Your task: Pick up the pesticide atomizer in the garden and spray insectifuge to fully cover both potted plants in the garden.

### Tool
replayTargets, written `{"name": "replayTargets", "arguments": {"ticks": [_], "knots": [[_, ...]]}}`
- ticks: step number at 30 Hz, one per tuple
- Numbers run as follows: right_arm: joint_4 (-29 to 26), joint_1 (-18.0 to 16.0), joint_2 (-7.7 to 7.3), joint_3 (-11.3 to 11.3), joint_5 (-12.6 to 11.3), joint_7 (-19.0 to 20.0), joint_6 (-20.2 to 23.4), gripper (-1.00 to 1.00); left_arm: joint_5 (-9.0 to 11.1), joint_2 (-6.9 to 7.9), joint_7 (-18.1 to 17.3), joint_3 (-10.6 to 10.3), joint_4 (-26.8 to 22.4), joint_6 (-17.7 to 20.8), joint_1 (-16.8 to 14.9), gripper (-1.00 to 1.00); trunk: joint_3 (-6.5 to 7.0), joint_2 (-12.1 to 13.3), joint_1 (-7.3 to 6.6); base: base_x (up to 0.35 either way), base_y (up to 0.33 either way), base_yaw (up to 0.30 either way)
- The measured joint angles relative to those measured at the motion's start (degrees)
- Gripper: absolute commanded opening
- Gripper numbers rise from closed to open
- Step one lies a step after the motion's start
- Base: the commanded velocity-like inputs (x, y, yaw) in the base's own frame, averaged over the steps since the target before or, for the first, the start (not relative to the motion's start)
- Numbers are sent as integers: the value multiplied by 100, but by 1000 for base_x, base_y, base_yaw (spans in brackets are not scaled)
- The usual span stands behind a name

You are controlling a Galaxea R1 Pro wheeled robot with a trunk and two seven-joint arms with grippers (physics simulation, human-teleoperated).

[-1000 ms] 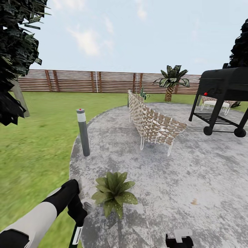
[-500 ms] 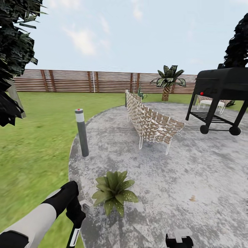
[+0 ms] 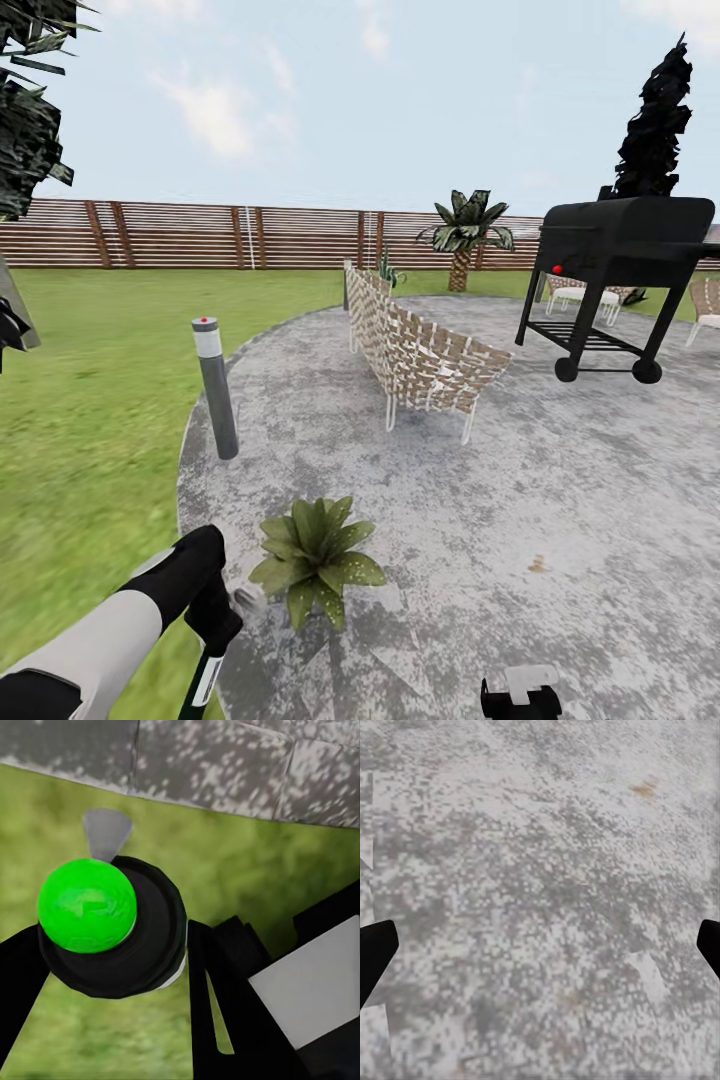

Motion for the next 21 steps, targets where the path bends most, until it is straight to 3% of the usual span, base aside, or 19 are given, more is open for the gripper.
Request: {"name": "replayTargets", "arguments": {"ticks": [7,16,21], "knots": [[-2,1,0,0,2,0,3,100,44,-19,3,-10,15,2,0,-100,0,0,-1,69,166,0],[0,0,0,1,3,0,1,100,54,-53,0,-9,14,-9,1,-100,0,0,-3,221,200,-2],[-2,1,-1,1,0,0,2,100,45,-57,5,-11,16,-27,0,-100,7,0,0,109,8,-220]]}}
